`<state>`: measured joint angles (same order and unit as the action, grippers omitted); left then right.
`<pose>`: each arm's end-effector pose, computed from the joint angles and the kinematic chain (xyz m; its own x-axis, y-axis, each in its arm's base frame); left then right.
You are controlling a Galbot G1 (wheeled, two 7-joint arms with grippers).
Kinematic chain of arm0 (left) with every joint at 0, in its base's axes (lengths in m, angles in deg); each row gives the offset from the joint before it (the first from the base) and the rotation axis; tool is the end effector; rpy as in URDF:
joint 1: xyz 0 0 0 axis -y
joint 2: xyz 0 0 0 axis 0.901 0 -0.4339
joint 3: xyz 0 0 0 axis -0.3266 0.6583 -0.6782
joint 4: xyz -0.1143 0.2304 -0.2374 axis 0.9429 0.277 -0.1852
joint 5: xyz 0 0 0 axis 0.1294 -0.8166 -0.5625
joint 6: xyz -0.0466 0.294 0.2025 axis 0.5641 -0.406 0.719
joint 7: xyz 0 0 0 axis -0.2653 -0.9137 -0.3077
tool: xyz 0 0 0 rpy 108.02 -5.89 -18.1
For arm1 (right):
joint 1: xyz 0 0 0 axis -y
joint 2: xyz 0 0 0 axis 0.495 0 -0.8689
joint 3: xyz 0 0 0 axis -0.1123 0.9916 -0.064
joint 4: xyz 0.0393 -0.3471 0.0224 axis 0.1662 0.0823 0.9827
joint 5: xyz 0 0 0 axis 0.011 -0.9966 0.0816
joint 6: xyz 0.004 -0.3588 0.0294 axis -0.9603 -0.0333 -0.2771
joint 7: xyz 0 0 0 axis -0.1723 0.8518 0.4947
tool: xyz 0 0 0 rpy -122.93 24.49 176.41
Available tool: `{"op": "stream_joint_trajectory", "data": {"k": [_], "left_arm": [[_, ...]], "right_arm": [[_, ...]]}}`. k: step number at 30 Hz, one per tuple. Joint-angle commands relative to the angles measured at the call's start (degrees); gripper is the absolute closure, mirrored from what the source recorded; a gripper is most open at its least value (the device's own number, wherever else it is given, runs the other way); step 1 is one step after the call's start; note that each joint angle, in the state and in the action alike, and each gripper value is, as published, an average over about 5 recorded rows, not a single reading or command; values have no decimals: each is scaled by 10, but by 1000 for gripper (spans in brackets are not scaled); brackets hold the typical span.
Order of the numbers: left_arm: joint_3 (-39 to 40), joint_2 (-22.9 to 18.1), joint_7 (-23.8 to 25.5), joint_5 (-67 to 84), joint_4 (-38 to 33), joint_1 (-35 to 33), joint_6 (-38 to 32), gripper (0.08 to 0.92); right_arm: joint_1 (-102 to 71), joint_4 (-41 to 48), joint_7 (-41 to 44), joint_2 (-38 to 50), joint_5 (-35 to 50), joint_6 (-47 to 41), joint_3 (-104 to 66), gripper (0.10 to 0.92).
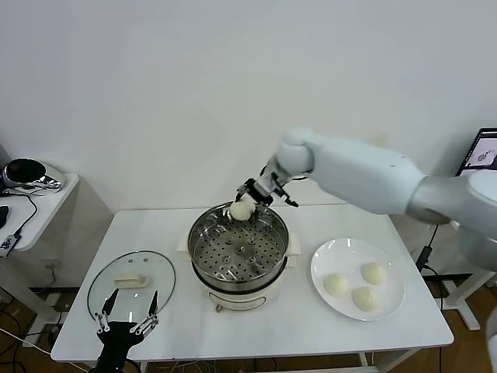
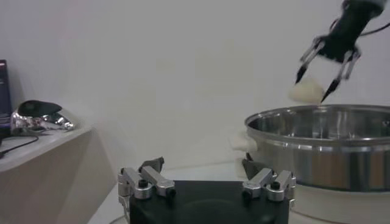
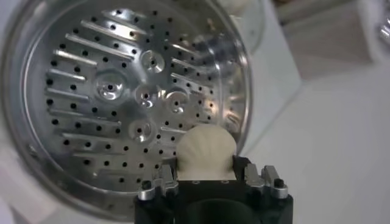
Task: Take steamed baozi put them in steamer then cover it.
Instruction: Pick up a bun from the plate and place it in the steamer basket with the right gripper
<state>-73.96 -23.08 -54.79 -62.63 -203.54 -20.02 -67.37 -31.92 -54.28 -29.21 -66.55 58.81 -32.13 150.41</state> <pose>0.1135 0.0717 -0.2994 -0.9963 -0.0196 0.0835 -0.0097 0.9931 0.1171 0.5909 0.1497 -0.0771 -0.2315 -0.3835 0.8940 -0.3158 -0.8396 -0.4420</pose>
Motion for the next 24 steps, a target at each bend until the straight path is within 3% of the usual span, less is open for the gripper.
{"op": "stream_joint_trajectory", "data": {"k": [1, 9, 18, 24], "left_arm": [[-1, 0, 1, 3, -5, 0, -1, 177], [-2, 0, 1, 5, -6, 4, -1, 177], [-3, 0, 1, 5, -8, 2, -4, 177], [-4, -2, -1, 5, -11, -2, -5, 177]], "right_arm": [[-10, 62, -6, -72, -118, 95, 24, 457], [-30, 102, -21, -94, -187, 136, 12, 440], [-39, 114, -25, -102, -207, 150, 9, 391], [-34, 105, -34, -92, -193, 156, 10, 251]]}}
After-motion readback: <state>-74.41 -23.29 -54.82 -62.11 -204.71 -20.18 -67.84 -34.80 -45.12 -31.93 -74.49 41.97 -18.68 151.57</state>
